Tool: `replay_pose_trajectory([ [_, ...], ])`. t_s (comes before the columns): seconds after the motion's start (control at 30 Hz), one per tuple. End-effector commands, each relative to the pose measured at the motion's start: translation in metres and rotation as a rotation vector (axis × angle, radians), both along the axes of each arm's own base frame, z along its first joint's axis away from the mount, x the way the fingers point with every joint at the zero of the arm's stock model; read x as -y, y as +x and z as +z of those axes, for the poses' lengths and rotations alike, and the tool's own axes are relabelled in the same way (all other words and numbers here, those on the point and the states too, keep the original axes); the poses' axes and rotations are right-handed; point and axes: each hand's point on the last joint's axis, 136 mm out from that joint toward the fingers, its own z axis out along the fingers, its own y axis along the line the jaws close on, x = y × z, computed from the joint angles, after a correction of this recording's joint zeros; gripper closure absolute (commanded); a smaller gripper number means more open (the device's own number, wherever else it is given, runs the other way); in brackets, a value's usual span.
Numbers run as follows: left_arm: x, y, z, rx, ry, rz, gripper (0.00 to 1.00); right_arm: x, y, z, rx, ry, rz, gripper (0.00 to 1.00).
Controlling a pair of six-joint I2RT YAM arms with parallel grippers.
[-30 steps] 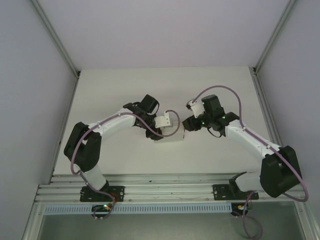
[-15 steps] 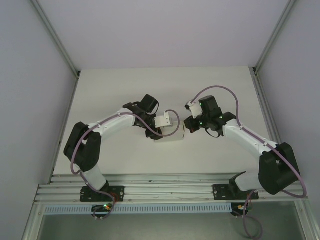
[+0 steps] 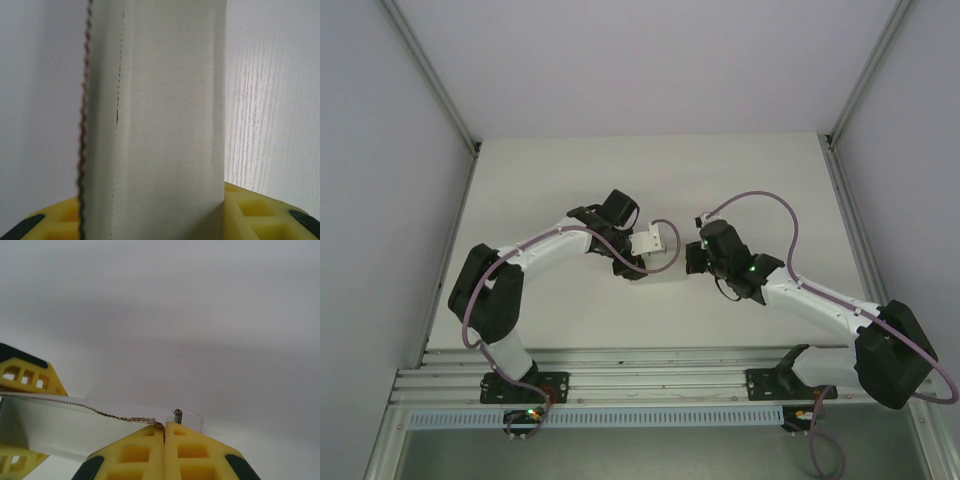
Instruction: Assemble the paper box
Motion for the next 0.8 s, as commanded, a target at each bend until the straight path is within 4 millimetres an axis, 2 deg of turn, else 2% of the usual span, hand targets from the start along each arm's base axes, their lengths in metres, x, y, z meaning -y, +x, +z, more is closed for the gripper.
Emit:
replay_pose_trajectory([
  [0.0, 0.004, 0.015, 0.000, 0.034, -0.020, 0.059, 0.56, 0.007, -0.010, -0.023, -0.054, -0.015, -0.092, 1.00],
  [0.17, 0.002, 0.015, -0.004, 0.029, -0.010, 0.066, 0.56, 0.005, -0.019, -0.036, -0.038, -0.020, -0.093, 1.00],
  [0.33, 0.004, 0.016, -0.001, 0.041, -0.020, 0.066, 0.52, 0.006, -0.026, -0.052, -0.007, -0.122, 0.023, 1.00],
  [0.47, 0.004, 0.017, 0.001, 0.043, -0.017, 0.073, 0.48, 0.009, -0.023, -0.046, 0.000, -0.134, 0.000, 1.00],
  [0.6, 0.003, 0.018, 0.008, 0.058, -0.018, 0.086, 0.30, 0.005, -0.017, -0.031, 0.010, -0.086, -0.035, 1.00],
  [0.73, 0.005, 0.015, 0.023, 0.099, -0.045, 0.091, 0.00, 0.008, -0.016, -0.032, -0.018, -0.087, -0.077, 1.00],
  [0.77, 0.005, 0.016, 0.027, 0.116, -0.052, 0.097, 0.00, 0.008, -0.016, -0.032, -0.022, -0.086, -0.084, 1.00],
])
